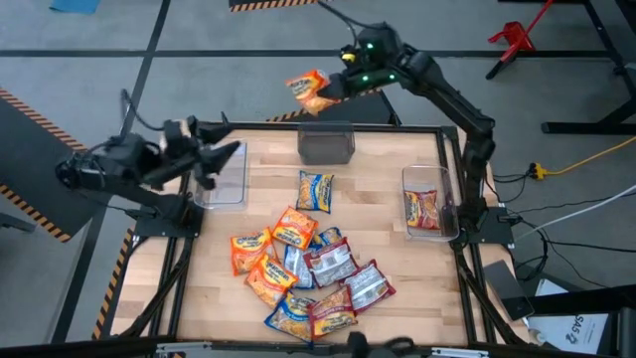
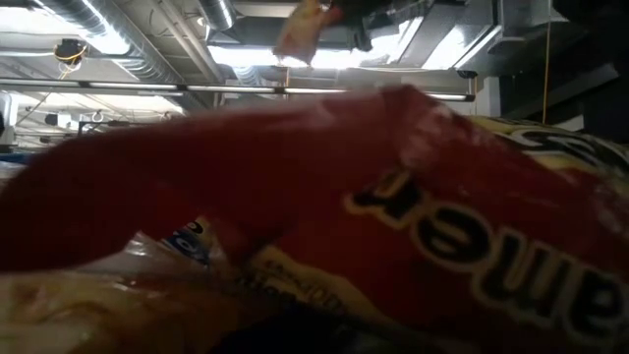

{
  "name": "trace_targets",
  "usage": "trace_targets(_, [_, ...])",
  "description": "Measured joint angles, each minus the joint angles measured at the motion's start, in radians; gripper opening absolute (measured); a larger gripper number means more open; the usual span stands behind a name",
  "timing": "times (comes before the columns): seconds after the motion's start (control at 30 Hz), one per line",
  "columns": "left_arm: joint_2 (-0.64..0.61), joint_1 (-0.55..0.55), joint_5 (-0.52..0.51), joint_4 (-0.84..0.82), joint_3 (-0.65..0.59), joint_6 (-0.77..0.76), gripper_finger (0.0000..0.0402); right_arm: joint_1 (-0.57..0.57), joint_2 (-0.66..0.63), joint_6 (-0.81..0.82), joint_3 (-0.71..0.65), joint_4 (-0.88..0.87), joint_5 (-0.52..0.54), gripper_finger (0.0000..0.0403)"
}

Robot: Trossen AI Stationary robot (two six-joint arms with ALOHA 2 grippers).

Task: Sort Maruchan noodles
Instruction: Put the orange noodle pack into the black bin

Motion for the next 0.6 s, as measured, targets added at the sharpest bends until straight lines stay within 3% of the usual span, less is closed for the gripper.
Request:
trace_targets(0.23, [0.125,0.321,0.453,0.02,0.0,-0.081,0.0258,0.064,-0.064,-0.012,0.0,0.042,-0.02,0.0])
trace_targets(0.6, [0.313,0.705,0.956,0.292,-0.001,-0.186,0.0258,0.121,-0.115,-0.05,-0.001,0.118,-0.017,0.0])
